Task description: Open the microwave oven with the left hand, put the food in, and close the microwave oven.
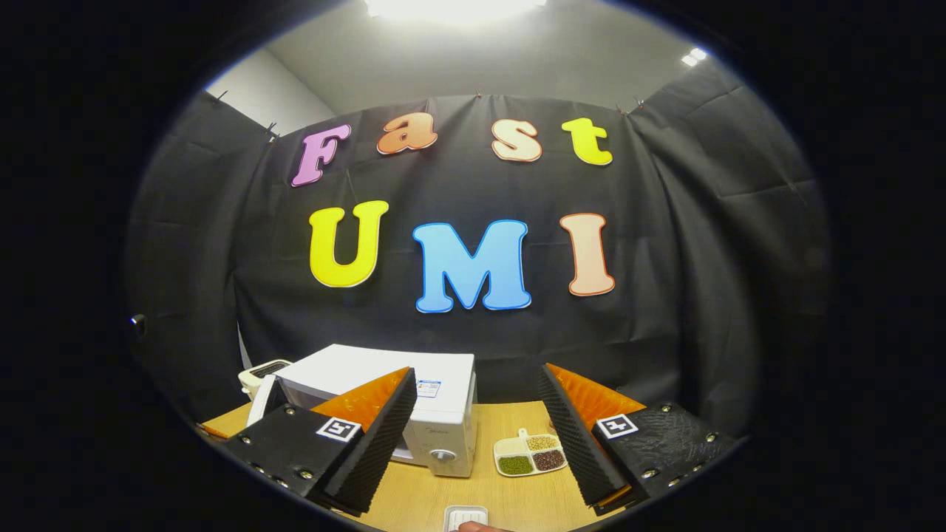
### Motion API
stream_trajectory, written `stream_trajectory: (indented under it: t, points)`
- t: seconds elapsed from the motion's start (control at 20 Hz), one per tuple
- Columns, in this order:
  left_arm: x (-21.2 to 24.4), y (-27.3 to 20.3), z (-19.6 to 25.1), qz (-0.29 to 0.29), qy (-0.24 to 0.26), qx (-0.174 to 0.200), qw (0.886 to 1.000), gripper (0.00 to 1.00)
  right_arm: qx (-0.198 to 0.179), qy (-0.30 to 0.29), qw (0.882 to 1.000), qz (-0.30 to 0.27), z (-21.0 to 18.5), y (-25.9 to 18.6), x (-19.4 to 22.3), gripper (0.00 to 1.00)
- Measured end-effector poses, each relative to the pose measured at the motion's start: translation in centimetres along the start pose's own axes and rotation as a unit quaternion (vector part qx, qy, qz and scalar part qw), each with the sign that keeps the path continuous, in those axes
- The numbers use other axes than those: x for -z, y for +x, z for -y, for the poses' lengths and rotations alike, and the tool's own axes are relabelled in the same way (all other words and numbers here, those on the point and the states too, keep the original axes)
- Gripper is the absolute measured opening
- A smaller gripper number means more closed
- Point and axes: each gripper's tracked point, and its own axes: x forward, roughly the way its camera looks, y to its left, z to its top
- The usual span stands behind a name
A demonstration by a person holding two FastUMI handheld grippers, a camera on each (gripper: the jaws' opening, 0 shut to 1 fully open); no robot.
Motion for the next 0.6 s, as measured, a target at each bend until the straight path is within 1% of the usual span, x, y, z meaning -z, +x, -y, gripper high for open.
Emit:
stream_trajectory:
  t: [0.1, 0.15, 0.2, 0.25, 0.35, 0.6]
  points:
    - [-0.5, 1.7, 1.2, 0.0, 0.001, 0.012, 1.0, 0.09, 0.001, 0.006, 1.0, -0.003, 0.6, 0.1, 0.3, 1.0]
    - [-0.8, 2.6, 1.6, 0.0, 0.0, 0.018, 1.0, 0.07, 0.002, 0.007, 1.0, -0.004, 0.8, 0.0, 0.3, 1.0]
    - [-1.2, 3.3, 2.3, 0.0, -0.004, 0.024, 1.0, 0.09, 0.004, 0.009, 1.0, -0.004, 1.2, 0.0, 0.3, 1.0]
    - [-1.4, 4.1, 3.0, 0.0, -0.01, 0.034, 0.999, 0.07, 0.006, 0.011, 1.0, -0.004, 1.6, 0.1, 0.4, 1.0]
    - [-1.8, 5.8, 3.9, -0.001, -0.018, 0.049, 0.999, 0.07, 0.011, 0.015, 1.0, -0.006, 2.3, 0.0, 0.6, 1.0]
    - [-3.2, 9.0, 5.5, 0.004, -0.009, 0.065, 0.998, 0.07, 0.027, 0.027, 0.999, -0.01, 4.0, -0.3, 1.2, 1.0]
